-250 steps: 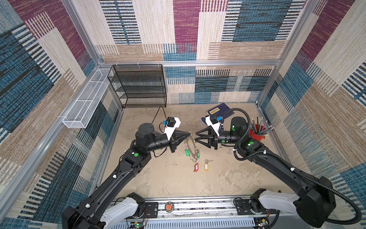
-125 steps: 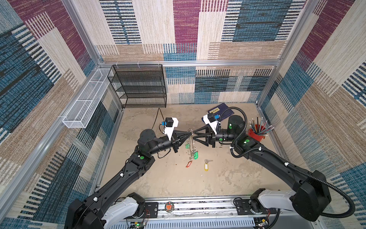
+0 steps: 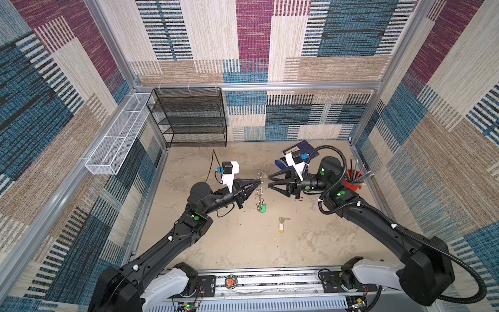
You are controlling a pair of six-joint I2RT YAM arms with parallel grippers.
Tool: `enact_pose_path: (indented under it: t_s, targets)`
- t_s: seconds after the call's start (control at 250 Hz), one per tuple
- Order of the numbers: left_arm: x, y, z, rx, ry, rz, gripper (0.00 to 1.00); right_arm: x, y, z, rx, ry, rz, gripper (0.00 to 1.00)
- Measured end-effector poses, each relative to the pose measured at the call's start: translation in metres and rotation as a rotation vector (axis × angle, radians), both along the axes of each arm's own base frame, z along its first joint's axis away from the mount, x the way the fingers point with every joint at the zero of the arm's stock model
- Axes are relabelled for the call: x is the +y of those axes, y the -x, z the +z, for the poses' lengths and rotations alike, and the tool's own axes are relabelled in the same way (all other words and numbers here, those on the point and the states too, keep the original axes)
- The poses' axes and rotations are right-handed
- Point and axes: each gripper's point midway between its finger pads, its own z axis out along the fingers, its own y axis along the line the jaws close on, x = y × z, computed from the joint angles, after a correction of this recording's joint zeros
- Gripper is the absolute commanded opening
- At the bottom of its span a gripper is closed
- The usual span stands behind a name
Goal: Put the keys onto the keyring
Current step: 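Grasp the plate edge with the left gripper beside the right gripper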
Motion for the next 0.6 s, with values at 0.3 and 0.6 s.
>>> enact_pose_path:
  t_s: [0.3,0.6]
  targets:
    - [-0.0048,0.0026,-0.0003,0.004,0.019,-0.041,0.0,0.0054,-0.0028,0.0032,0.006,-0.009,0.038,0.41]
    - [-0.008,0.0063,-0.0083,0.032,0.023,-0.08,0.0,0.0075,0.0011,0.0063,0.0,-0.019,0.082,0.32]
